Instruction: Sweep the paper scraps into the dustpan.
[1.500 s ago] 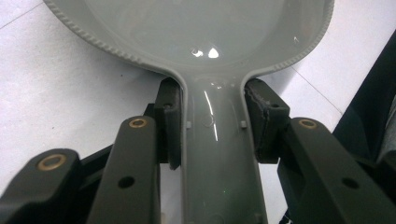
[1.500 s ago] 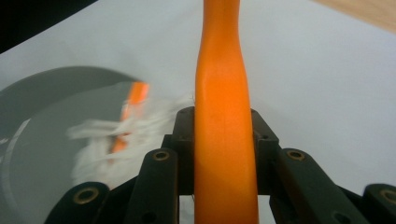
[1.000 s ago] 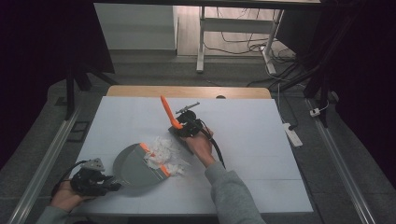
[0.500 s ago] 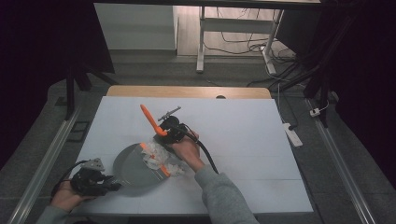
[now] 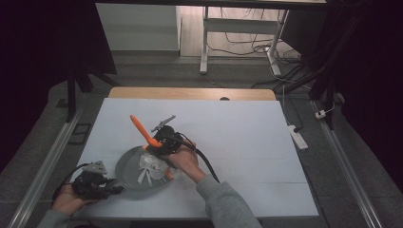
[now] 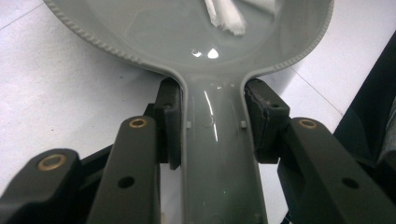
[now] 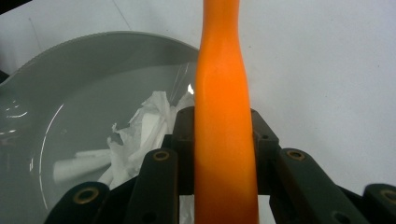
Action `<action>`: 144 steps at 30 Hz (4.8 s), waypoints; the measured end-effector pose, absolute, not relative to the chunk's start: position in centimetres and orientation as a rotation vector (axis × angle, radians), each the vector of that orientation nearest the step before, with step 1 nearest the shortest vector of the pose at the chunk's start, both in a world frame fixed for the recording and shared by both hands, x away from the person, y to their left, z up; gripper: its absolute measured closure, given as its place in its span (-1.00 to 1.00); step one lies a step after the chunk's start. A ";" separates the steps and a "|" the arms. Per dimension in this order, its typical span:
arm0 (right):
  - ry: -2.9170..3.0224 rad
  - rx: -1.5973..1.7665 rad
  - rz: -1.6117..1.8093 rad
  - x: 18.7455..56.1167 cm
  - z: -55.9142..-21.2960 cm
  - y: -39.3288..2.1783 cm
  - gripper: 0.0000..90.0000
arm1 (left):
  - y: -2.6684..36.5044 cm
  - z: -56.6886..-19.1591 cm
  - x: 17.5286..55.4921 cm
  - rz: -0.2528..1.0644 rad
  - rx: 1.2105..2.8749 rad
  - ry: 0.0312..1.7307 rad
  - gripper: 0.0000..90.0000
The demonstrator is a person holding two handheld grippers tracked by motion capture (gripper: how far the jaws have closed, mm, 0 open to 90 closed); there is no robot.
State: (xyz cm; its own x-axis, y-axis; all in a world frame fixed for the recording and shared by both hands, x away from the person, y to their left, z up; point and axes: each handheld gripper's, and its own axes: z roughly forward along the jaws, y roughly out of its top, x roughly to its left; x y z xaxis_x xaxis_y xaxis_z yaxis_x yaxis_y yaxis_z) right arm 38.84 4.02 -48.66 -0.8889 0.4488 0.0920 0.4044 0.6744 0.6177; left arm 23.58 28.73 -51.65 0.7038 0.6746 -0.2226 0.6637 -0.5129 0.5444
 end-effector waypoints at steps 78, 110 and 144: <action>2.578 0.915 1.107 39.5 -45.9 -3.6 0.55 | 28.4 -51.8 23.6 0.022 2.304 1.010 0.36; 2.727 0.825 1.312 35.9 -47.2 1.8 0.55 | 26.8 -51.9 23.4 -0.008 2.357 0.924 0.36; 2.823 0.664 1.065 36.3 -47.9 3.5 0.55 | 26.3 -52.2 23.6 0.001 2.346 0.937 0.36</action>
State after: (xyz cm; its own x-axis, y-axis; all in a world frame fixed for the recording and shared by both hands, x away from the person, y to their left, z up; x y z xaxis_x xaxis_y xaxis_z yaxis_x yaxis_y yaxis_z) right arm 36.33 3.50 -47.89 -0.9063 0.4105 0.1003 0.3744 0.6702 0.6408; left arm 23.59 26.32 -52.23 0.7500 0.6261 -0.2133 0.6255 -0.5665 0.5365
